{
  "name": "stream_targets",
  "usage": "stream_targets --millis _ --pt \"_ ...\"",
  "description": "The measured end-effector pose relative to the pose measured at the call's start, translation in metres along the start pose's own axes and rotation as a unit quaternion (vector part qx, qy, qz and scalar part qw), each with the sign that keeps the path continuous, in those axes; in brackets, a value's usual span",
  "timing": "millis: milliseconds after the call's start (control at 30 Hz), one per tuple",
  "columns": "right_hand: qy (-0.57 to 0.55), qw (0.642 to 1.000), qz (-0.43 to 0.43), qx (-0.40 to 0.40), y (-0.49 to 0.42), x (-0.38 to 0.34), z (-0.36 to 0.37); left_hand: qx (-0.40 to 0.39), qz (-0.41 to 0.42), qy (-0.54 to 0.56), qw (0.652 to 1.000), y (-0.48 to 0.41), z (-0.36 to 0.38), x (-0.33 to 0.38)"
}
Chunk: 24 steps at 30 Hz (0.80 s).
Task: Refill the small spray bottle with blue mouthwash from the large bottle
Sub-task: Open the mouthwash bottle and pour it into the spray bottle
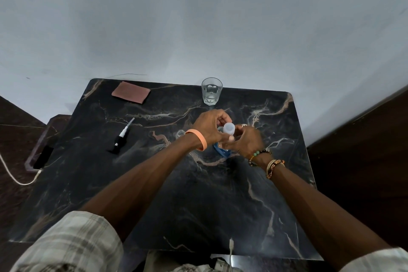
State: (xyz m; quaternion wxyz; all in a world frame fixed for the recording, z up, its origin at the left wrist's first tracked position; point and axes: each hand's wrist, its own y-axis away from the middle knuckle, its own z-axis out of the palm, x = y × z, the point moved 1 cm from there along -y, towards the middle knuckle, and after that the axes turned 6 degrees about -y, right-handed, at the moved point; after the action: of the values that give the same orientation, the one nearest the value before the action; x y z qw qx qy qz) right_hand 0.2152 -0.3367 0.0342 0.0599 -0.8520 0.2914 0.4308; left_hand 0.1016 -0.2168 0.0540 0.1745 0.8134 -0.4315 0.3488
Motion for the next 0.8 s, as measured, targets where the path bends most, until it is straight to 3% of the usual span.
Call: stream_targets --millis 200,333,467,633,800 --pt "0.029 0.999 -0.044 -0.014 0.004 -0.002 0.002 -0.004 0.007 0.003 1.0 0.002 -0.006 0.0" --pt "0.051 0.998 -0.032 0.022 0.008 -0.002 -0.001 0.004 0.0 0.026 1.0 0.005 -0.013 0.001" --pt "0.056 0.992 -0.076 0.084 0.024 -0.01 -0.015 0.049 0.001 0.053 0.997 0.009 -0.021 0.008" --pt "-0.104 0.96 -0.175 0.191 0.058 -0.02 -0.043 0.089 0.041 0.099 0.99 0.011 -0.019 0.035" --pt "-0.181 0.959 -0.112 0.187 0.077 -0.011 -0.056 0.08 0.071 0.075 0.991 0.008 0.019 0.068"
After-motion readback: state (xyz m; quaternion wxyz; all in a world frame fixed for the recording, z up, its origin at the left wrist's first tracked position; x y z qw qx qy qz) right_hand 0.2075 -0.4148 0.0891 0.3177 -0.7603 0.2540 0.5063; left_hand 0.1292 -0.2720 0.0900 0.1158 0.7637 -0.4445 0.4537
